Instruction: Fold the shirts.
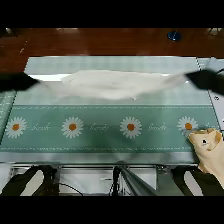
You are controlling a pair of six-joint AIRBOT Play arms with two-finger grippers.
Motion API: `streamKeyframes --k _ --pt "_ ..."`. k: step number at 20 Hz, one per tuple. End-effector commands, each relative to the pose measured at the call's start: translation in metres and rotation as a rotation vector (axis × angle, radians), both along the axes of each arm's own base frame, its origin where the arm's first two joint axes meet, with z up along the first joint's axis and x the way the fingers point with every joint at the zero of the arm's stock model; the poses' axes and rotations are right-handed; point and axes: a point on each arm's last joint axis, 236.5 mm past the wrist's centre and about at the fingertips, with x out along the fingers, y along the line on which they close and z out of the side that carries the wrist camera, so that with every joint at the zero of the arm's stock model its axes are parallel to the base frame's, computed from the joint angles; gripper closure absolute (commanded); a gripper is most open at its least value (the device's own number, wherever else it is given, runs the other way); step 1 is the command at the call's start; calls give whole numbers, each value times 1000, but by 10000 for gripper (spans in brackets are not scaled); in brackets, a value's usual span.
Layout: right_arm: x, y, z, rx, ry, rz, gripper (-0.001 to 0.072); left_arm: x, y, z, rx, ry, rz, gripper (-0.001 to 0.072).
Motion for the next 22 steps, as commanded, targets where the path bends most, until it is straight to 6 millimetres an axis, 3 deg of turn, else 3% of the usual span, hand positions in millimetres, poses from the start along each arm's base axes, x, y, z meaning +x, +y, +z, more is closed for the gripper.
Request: streamKeyframes --k 1,3,5,7,9,12,14,17,18,20,22 --pt "-53 9 181 -25 -418 -34 692 -61 -11 237 57 -674 78 683" --pt "-90 7 255 -40 -589 -82 692 -120 -16 317 134 -910 104 684" --pt "-130 0 309 -87 -730 -150 692 -171 -23 362 203 -1046 115 684" --pt "-166 -5 341 -128 -810 -210 693 -209 -27 384 251 -1112 133 684" --pt "-198 -8 361 -152 -868 -251 693 -236 -27 393 282 -1137 162 684" --pt "-230 -12 379 -194 -934 -299 693 -260 -26 395 329 -1143 182 684" --pt "-226 -17 359 -235 -839 -314 692 -258 -20 368 345 -1025 195 684" --pt "-194 -45 276 -369 -471 -340 693 -237 0 295 338 -696 223 684" --pt "-180 -56 250 -420 -349 -335 693 -225 8 275 342 -618 231 683" --pt "-142 -65 216 -442 -178 -295 693 -188 21 246 330 -517 242 684" --pt "-101 -57 179 -408 -14 -185 693 -141 24 194 275 -363 200 684"
